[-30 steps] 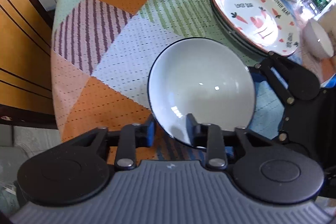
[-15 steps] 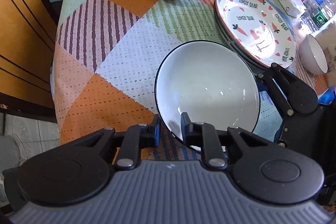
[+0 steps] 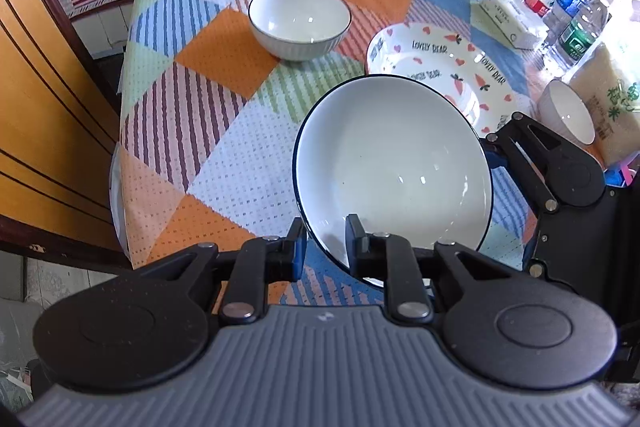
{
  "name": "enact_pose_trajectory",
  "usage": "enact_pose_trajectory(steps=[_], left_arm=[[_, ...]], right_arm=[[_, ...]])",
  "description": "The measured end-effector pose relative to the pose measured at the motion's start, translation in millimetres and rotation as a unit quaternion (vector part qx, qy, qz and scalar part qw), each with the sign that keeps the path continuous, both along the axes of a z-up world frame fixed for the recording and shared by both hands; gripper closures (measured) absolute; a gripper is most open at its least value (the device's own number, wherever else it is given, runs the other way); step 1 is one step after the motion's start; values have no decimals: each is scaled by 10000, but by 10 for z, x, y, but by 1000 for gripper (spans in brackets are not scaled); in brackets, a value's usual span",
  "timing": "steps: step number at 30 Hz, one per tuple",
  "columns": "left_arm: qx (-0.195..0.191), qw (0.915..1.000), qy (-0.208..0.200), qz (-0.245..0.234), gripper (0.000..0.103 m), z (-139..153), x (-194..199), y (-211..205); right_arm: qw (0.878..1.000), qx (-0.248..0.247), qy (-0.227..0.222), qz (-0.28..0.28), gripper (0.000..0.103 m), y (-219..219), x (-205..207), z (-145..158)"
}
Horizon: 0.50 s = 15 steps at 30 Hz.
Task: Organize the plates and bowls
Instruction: 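Carry the held bowl with both tools over another white bowl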
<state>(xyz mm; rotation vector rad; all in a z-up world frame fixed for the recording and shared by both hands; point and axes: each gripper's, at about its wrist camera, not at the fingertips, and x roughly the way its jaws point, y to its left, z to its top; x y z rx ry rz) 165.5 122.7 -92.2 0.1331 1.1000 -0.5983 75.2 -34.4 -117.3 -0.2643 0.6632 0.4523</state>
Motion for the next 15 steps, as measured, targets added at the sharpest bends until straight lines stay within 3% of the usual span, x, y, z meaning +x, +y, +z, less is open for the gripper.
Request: enact_pose_trajectory(steps=[15], left_arm=[[-318,9988,-354,100,84,564,480,-152]], right_arm=[[9987,-337,-327,213,5,-180,483,589]])
